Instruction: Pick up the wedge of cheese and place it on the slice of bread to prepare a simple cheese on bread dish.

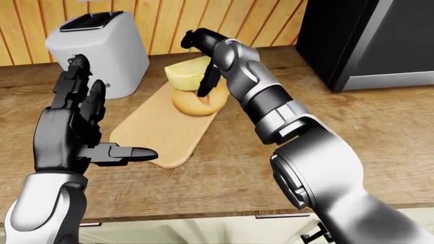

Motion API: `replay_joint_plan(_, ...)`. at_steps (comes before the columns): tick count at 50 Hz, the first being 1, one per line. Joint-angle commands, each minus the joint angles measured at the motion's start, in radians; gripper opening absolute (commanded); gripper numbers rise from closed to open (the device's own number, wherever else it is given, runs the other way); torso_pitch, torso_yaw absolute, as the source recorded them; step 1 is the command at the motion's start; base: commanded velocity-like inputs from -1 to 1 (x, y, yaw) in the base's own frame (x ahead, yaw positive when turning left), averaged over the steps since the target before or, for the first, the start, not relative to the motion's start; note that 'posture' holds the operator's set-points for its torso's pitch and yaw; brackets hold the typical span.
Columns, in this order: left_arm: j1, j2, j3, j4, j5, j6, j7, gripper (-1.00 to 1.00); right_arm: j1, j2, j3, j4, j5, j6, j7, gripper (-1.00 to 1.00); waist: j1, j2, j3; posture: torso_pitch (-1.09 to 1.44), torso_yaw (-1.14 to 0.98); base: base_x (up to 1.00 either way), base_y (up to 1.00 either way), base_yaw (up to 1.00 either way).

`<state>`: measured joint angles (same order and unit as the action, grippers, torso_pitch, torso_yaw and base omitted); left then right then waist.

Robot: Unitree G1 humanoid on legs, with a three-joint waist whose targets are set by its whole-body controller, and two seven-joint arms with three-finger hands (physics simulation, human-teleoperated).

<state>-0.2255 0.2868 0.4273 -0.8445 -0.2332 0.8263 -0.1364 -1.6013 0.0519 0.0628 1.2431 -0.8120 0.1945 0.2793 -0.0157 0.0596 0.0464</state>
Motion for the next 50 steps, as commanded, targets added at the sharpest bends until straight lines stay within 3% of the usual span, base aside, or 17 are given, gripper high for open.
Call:
replay_joint_plan(1,-0.018,0.012,0.01,-0.025,0.001,-0.027,0.004,1.0,-0.041,-0.011,-0.003,-0.041,-0.004,-0.013,-0.013,0.68,0.0,0.006,-0.026,0.0,0.0,0.0,0.0,0.0)
replay_joint_plan(13,-0.029,0.02,0.012,-0.029,-0.005,-0.014,0.007,1.0,-0.053,-0.049,-0.007,-0.07,-0.009,-0.014,0.015,0.79,0.001,0.004,-0.026,0.0,0.0,0.0,0.0,0.0)
replay_joint_plan(26,-0.045,0.018,-0.017,-0.05,0.007,0.012,0.02,1.0,-0.021,-0.127,-0.021,-0.228,-0.001,0.011,0.098,0.85,0.002,-0.004,-0.024,0.0,0.0,0.0,0.0,0.0)
replay_joint_plan(44,-0.144,0.038,-0.07,-0.083,0.024,0.121,0.048,1.0,0.346,-0.232,-0.058,-1.113,-0.06,0.326,0.457,1.0,0.008,-0.028,-0.017,0.0,0.0,0.0,0.0,0.0)
replay_joint_plan(50,-0.161,0.038,-0.077,-0.092,0.031,0.14,0.047,1.0,0.396,-0.27,-0.084,-1.267,-0.082,0.389,0.54,1.0,0.007,-0.03,-0.016,0.0,0.0,0.0,0.0,0.0)
